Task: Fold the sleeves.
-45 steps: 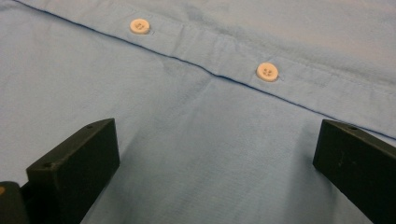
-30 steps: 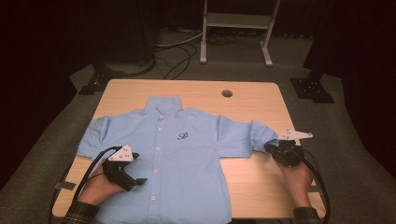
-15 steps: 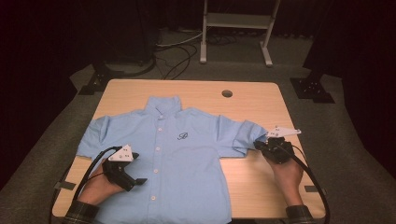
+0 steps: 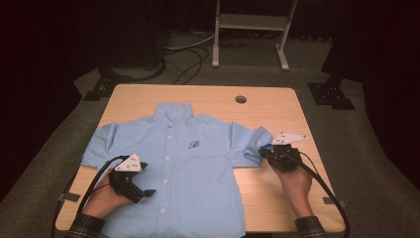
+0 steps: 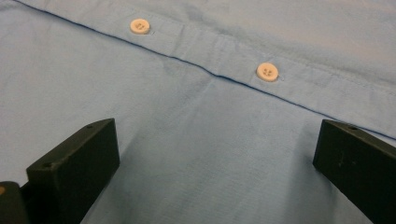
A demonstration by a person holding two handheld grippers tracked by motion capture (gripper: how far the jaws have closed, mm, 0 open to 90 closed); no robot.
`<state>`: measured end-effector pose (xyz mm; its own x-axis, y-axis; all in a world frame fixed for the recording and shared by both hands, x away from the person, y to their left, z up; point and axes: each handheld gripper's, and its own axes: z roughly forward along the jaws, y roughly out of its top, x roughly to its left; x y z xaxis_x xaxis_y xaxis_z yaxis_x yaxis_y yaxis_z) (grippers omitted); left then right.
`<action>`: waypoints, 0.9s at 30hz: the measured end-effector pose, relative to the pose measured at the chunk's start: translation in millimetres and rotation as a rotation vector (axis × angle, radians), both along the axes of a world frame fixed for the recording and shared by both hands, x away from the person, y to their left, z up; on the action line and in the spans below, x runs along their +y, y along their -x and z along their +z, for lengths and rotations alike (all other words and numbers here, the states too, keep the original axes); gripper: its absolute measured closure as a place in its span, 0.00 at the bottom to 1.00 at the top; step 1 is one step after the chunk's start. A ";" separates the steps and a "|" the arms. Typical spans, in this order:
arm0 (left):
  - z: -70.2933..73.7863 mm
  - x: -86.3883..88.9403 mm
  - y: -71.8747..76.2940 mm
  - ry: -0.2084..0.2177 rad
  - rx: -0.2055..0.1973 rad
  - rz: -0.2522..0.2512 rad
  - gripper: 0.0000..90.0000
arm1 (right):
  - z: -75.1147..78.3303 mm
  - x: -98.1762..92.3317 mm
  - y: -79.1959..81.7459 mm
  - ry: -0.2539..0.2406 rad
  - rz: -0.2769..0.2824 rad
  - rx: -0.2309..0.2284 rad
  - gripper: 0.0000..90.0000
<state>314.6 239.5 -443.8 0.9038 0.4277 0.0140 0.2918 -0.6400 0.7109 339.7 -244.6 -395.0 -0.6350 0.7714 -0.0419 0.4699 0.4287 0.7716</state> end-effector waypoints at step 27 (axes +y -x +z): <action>0.0 -0.1 0.1 0.001 -0.001 0.001 0.00 | 9.2 126.8 -29.7 0.065 0.189 -0.016 0.98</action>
